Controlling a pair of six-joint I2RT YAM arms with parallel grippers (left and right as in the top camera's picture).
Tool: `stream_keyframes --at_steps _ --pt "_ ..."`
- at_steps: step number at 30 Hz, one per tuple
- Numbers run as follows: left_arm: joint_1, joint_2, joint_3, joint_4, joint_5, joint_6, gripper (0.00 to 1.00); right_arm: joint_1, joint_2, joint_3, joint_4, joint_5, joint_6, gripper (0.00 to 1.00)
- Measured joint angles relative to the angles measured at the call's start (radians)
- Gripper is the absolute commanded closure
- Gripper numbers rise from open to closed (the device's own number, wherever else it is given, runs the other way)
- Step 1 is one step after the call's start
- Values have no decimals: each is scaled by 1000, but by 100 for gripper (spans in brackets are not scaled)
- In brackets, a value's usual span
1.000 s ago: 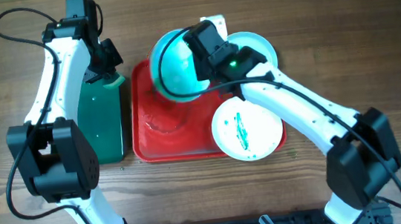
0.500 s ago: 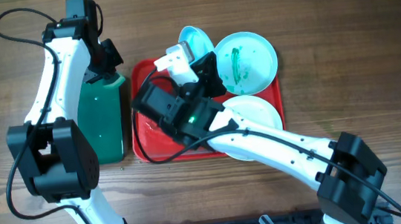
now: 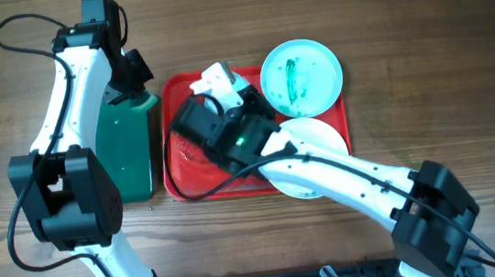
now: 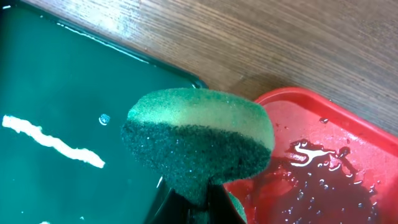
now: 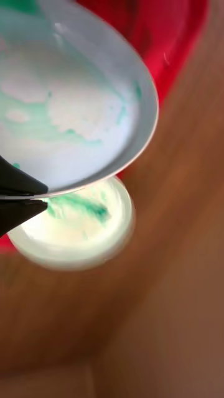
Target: Clean dirty plates on tray and stack at the side
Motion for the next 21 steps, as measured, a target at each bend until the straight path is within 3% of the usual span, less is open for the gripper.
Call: stream_keyframes --at_steps 8,11,17,21 --pt "0 0 0 -11 4 -3 96 -301 5 0 -12 -661 177 96" --pt "0 0 0 -11 7 -3 96 -327 47 0 -9 -801 205 96" --pt "0 0 0 -8 7 -3 96 -326 182 0 -33 -988 238 56" --pt "0 0 0 -7 11 -3 96 -351 183 0 42 -1077 143 53"
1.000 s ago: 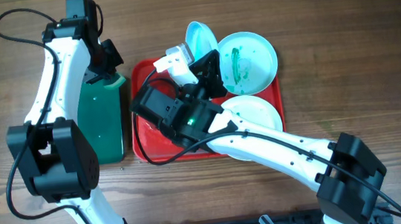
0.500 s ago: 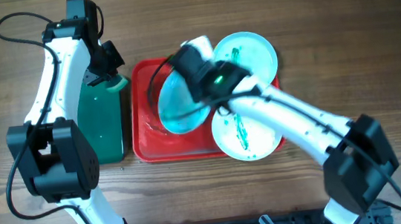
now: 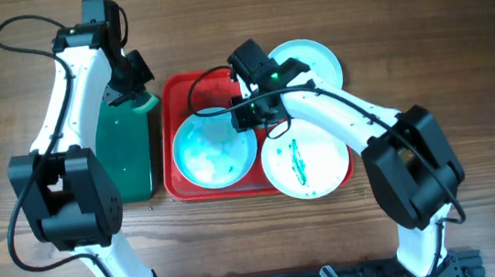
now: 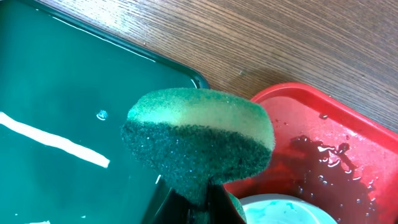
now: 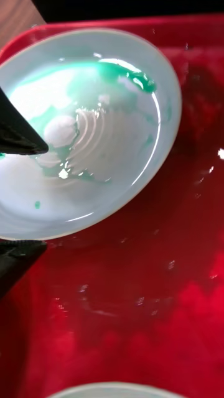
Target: Clean dirty plates on tray and stack at the side
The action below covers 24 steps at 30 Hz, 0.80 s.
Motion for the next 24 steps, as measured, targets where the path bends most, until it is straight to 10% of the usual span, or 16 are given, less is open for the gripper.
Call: stream_keyframes --at_steps 11,15,24 --pt "0 0 0 3 31 0 96 -68 166 70 69 -131 -328 71" --pt "0 0 0 3 34 0 96 -51 177 75 92 -142 -339 96" --pt "-16 0 0 3 93 -4 96 -16 179 103 66 73 147 96"
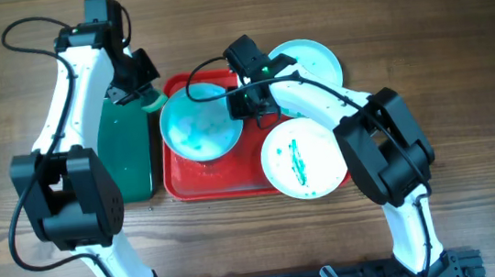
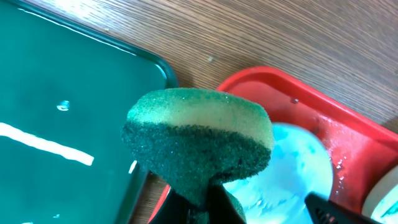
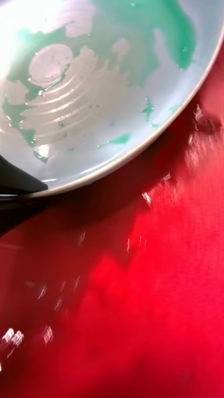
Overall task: Clean dirty plates on tray and stack at the side
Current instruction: 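Scrub the left plate again with the sponge in the left gripper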
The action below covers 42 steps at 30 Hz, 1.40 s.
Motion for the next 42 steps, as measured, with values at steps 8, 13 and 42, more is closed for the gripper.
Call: stream_keyframes --at_steps 8,13,42 --pt "-167 -2 -139 180 15 -48 96 -37 -4 12 -70 36 168 96" --pt "-249 -2 -351 413 -20 -89 96 -40 -4 13 -72 40 174 96" --pt "-257 -26 -438 687 -245 90 96 -40 -6 13 -73 51 172 96"
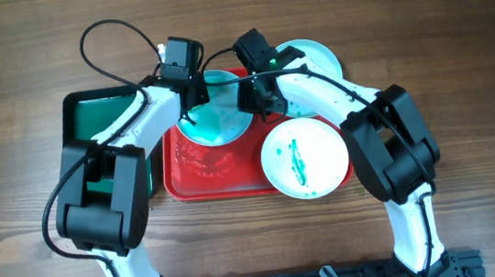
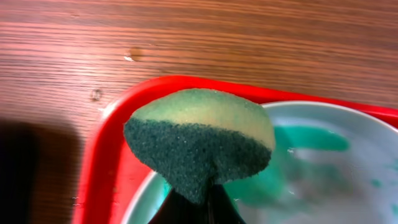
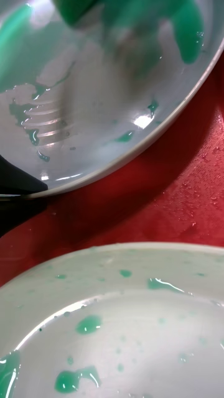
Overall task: Clean dirty plates on tray and stack at the side
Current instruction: 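Scrub the left plate again with the sponge in the left gripper, then lift the cleaned plate with the right gripper and place it right of tray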
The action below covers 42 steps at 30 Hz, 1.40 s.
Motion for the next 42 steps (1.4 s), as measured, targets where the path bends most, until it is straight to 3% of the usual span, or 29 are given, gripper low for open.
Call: stream_keyframes --at_steps 10,15,18,20,22,26,29,31,32,35,38,41,42 --pt "-34 0 4 -226 426 182 96 -1 0 0 0 0 -18 96" --pt "-12 0 0 -155 503 217 95 -1 0 0 0 0 -21 96" --pt "25 2 -3 14 383 116 95 -1 0 0 0 0 -22 96" --pt "55 2 -3 38 251 42 96 -1 0 0 0 0 -22 95" --pt "74 2 -3 26 128 -19 96 -1 0 0 0 0 -25 96" --pt "71 0 19 -143 96 -72 96 -1 0 0 4 -1 -41 96" --pt "79 -1 28 -270 206 -77 96 -3 0 0 2 -5 -60 93" --pt "89 -1 25 -344 375 -28 96 -6 0 0 2 -9 -67 92" --pt "90 0 17 -356 508 19 96 -6 0 0 1 -9 -68 92" --pt "91 0 14 -341 670 77 96 -6 0 0 1 -12 -74 88" --pt "126 4 85 -358 718 72 96 -7 0 -2 -1 -17 -89 73" --pt "226 5 262 -429 702 22 96 -9 0 -2 10 -28 -98 73" --pt "260 4 315 -453 686 10 96 -9 0 -2 15 -29 -98 77"
